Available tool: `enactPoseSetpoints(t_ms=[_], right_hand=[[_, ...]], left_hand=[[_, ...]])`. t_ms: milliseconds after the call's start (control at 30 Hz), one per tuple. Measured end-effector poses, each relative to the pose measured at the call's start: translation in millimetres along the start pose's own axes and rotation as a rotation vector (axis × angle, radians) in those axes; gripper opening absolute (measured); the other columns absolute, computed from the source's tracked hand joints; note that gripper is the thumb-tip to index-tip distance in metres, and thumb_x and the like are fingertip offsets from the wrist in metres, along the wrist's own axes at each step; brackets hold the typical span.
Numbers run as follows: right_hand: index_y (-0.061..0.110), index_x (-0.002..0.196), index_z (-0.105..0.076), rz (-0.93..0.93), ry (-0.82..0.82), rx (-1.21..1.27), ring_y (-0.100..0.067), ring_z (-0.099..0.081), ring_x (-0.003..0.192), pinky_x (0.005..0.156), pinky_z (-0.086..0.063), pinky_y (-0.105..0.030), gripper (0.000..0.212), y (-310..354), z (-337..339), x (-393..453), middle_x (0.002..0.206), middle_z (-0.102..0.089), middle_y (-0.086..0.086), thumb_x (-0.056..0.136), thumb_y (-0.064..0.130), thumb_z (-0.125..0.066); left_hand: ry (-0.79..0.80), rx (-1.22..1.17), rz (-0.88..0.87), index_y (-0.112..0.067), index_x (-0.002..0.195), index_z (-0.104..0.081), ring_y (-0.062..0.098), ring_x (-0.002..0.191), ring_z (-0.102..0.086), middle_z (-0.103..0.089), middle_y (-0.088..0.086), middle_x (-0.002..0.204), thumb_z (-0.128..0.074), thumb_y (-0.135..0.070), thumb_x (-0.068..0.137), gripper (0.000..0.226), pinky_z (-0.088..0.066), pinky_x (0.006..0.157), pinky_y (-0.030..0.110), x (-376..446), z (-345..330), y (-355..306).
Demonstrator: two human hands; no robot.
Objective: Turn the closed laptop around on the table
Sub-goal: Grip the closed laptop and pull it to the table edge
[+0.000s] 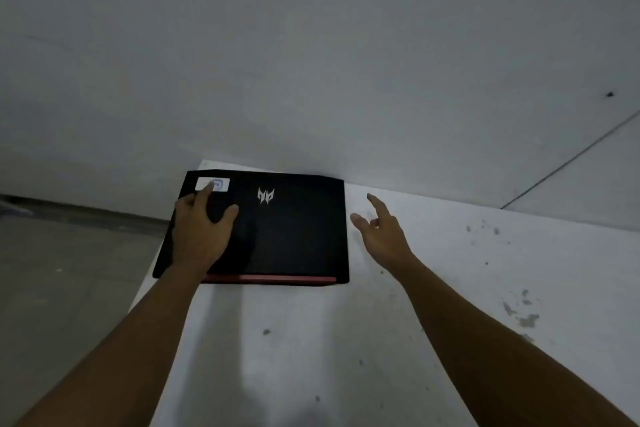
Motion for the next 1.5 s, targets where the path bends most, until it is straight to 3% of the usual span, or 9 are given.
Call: enactPoseSetpoints(t_ms=[100,267,533,667,800,967,1033,1267,1500], right_hand=[[0.038,0.160,-0.021,-0.086,0.062,-0.128,-0.037,-0.041,0.139,0.111,-0.035,-0.047,0.072,-14,-30,15,0.156,-0.038,-0.017,0.098,0.057,-0.052],[0.043,0.161,-0.008,-0.192,0.112,-0.295,-0.043,-0.044,0.133,0.104,-0.040,-0.051,0.080,-30,-63,24,0.151,-0.036,-0.022,0.095,0.066,-0.048],[0.049,0.159,-0.002,-0.123,0.116,-0.364,-0.039,-0.052,0.123,0.099,-0.046,-0.050,0.090,-34,-86,35,0.142,-0.051,-0.016,0.086,0.079,-0.046],[0.049,0.159,-0.001,-0.128,0.109,-0.360,-0.037,-0.048,0.129,0.102,-0.043,-0.051,0.092,-36,-88,36,0.149,-0.048,-0.008,0.085,0.081,-0.045],[0.047,0.159,0.000,-0.124,0.121,-0.370,-0.037,-0.048,0.130,0.104,-0.041,-0.050,0.090,-35,-86,37,0.152,-0.046,-0.006,0.087,0.078,-0.044],[0.046,0.159,0.011,-0.096,0.139,-0.332,-0.036,-0.058,0.120,0.098,-0.049,-0.042,0.095,-27,-91,31,0.148,-0.050,-0.006,0.090,0.074,-0.048],[0.047,0.158,0.012,-0.092,0.115,-0.334,-0.035,-0.061,0.115,0.095,-0.051,-0.041,0.094,-28,-95,25,0.144,-0.054,-0.007,0.090,0.075,-0.046],[0.043,0.161,-0.008,-0.088,-0.003,-0.306,-0.033,-0.059,0.119,0.094,-0.050,-0.043,0.095,-14,-83,23,0.141,-0.057,-0.005,0.084,0.080,-0.049],[0.042,0.161,-0.013,-0.047,-0.046,-0.278,-0.030,-0.059,0.121,0.098,-0.049,-0.044,0.096,-24,-58,-12,0.143,-0.056,0.000,0.083,0.080,-0.053]], left_hand=[[0.023,0.298,0.121,-0.034,0.160,-0.037,0.047,0.146,-0.033,-0.029,0.025,0.162,-0.054,-0.072,0.087,0.083,-0.027,0.118,0.062,17,-4,41],[0.120,0.398,0.223,-0.044,0.164,-0.018,0.048,0.153,-0.016,-0.011,0.029,0.168,-0.037,-0.091,0.078,0.099,-0.015,0.121,0.063,23,-17,83],[0.072,0.457,0.245,-0.048,0.163,-0.016,0.051,0.142,-0.030,-0.024,0.032,0.160,-0.037,-0.097,0.069,0.109,-0.022,0.115,0.065,26,-21,83],[0.066,0.390,0.284,-0.049,0.161,-0.025,0.049,0.134,-0.035,-0.034,0.032,0.148,-0.054,-0.098,0.058,0.118,-0.025,0.112,0.064,31,-14,78],[0.097,0.312,0.329,-0.051,0.159,-0.029,0.049,0.136,-0.033,-0.033,0.029,0.147,-0.072,-0.089,0.051,0.122,-0.027,0.113,0.063,37,-4,77],[0.183,0.191,0.350,-0.059,0.156,-0.027,0.050,0.135,-0.039,-0.033,0.026,0.148,-0.072,-0.097,0.033,0.136,-0.038,0.111,0.062,44,4,82],[0.214,0.177,0.329,-0.057,0.157,-0.025,0.049,0.134,-0.042,-0.034,0.026,0.146,-0.073,-0.094,0.039,0.133,-0.041,0.111,0.057,43,7,83],[0.200,0.227,0.279,-0.051,0.160,-0.025,0.039,0.133,-0.055,-0.052,0.014,0.153,-0.060,-0.103,0.042,0.134,-0.050,0.103,0.053,42,17,69],[0.148,0.168,0.266,-0.052,0.158,-0.031,0.037,0.132,-0.056,-0.056,0.012,0.150,-0.065,-0.100,0.042,0.130,-0.050,0.100,0.054,-6,23,58]])
Point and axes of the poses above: each hand's wrist, its own x-axis towards the middle knuckle, its own z-axis out of the back of the hand, y = z × x, the point moved 5 cm from there along x, towards the middle knuckle
